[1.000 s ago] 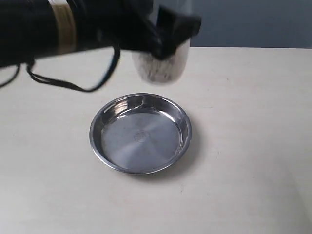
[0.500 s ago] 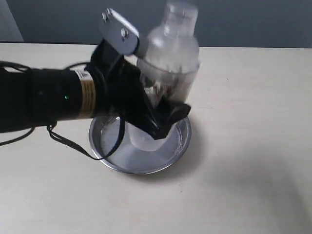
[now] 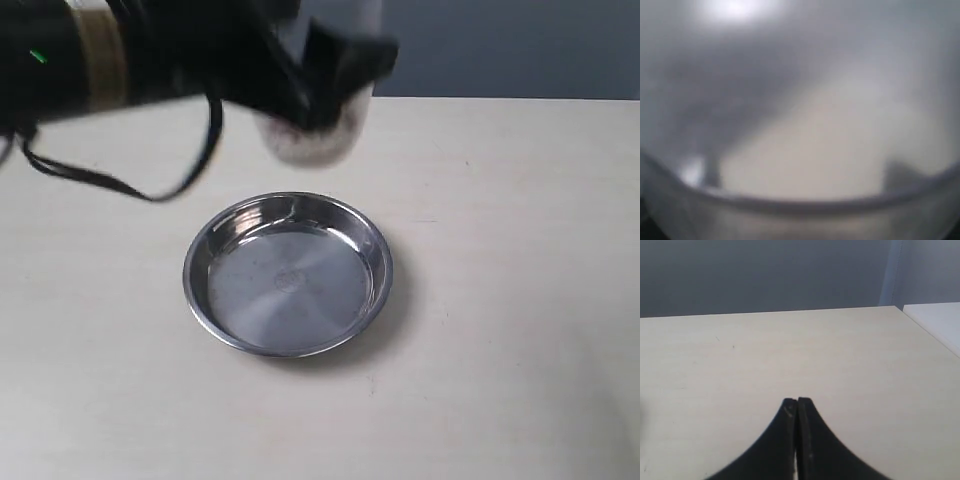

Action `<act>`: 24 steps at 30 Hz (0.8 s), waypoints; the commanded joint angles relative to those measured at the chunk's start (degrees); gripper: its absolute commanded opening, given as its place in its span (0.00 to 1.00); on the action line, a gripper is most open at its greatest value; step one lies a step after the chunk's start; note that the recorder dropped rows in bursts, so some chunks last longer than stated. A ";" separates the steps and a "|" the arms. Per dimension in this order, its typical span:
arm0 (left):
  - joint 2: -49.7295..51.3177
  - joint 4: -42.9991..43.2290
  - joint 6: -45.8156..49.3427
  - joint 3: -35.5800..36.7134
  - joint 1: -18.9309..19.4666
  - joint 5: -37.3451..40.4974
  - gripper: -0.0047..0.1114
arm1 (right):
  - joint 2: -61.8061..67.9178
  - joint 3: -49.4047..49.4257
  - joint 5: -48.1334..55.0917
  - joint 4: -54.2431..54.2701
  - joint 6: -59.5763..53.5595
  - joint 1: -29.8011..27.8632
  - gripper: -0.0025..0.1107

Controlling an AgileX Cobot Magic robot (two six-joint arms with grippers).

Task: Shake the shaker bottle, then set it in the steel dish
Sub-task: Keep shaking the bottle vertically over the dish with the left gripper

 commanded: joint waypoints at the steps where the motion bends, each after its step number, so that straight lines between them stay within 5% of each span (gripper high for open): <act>1: 6.12 -2.64 -3.35 9.34 -0.22 1.67 0.04 | -0.27 0.07 -0.71 0.03 -0.11 -0.20 0.01; 7: -0.61 -4.27 2.47 1.28 -0.22 -2.20 0.04 | -0.27 0.07 -0.71 0.03 -0.11 -0.20 0.01; 12: 7.51 -6.89 -1.89 11.36 -0.22 -1.31 0.04 | -0.27 0.07 -0.71 0.03 -0.11 -0.20 0.01; 18: -0.18 -5.74 4.06 2.71 -0.22 -2.03 0.04 | -0.27 0.07 -0.71 0.03 -0.11 -0.20 0.01; 24: 6.51 -9.14 2.29 11.76 -0.22 -0.74 0.04 | -0.27 0.07 -0.71 0.03 -0.11 -0.20 0.01</act>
